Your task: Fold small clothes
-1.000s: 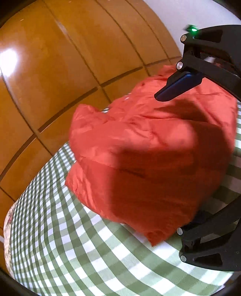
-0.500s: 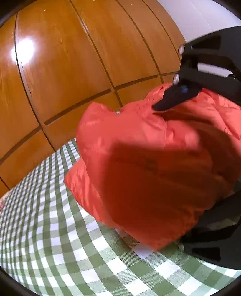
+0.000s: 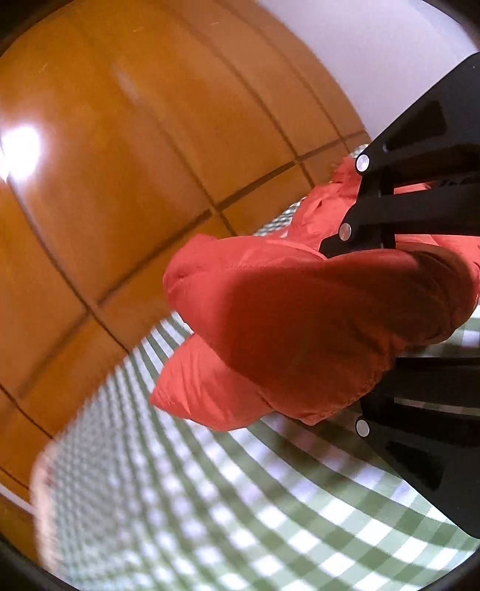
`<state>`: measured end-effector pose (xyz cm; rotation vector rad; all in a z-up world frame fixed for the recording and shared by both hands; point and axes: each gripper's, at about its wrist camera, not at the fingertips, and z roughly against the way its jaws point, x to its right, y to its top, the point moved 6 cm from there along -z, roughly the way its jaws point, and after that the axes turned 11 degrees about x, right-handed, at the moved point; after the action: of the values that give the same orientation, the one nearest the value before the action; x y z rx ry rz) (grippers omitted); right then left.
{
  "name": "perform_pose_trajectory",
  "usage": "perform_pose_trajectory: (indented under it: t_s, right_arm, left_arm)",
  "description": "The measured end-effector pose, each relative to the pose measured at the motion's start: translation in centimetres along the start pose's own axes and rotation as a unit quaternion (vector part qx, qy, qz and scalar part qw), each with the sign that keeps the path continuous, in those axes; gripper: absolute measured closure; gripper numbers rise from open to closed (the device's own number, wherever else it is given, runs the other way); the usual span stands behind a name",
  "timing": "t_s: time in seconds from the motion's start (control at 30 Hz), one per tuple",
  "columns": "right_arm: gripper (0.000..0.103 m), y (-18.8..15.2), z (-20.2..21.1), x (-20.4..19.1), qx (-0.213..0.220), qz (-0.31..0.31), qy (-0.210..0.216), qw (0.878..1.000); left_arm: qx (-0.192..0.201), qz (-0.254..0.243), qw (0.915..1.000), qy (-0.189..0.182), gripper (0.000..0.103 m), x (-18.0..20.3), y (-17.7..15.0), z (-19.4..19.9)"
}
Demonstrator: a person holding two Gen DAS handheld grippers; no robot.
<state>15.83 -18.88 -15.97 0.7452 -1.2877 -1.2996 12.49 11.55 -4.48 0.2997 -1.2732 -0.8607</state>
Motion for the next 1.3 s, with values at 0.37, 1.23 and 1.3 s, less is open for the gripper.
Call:
perform_pose_trajectory:
  t_s: [0.37,1.23,1.3]
  right_arm:
    - [0.002,0.1,0.2,0.2,-0.009,0.001,0.002,1.0]
    - [0.002,3.0,2.7,-1.1,-0.005,-0.041,0.117,0.992]
    - [0.002,3.0,4.5,1.9,0.013,-0.049,0.085,0.995]
  left_arm:
    - [0.032,-0.176,0.9836,-0.023,0.083,8.3,-0.2,2.0]
    - [0.014,-0.378,0.9224,-0.08,0.083,20.0,-5.3,1.1]
    - [0.013,-0.398,0.9143,-0.073,0.083,20.7,-5.8,1.0]
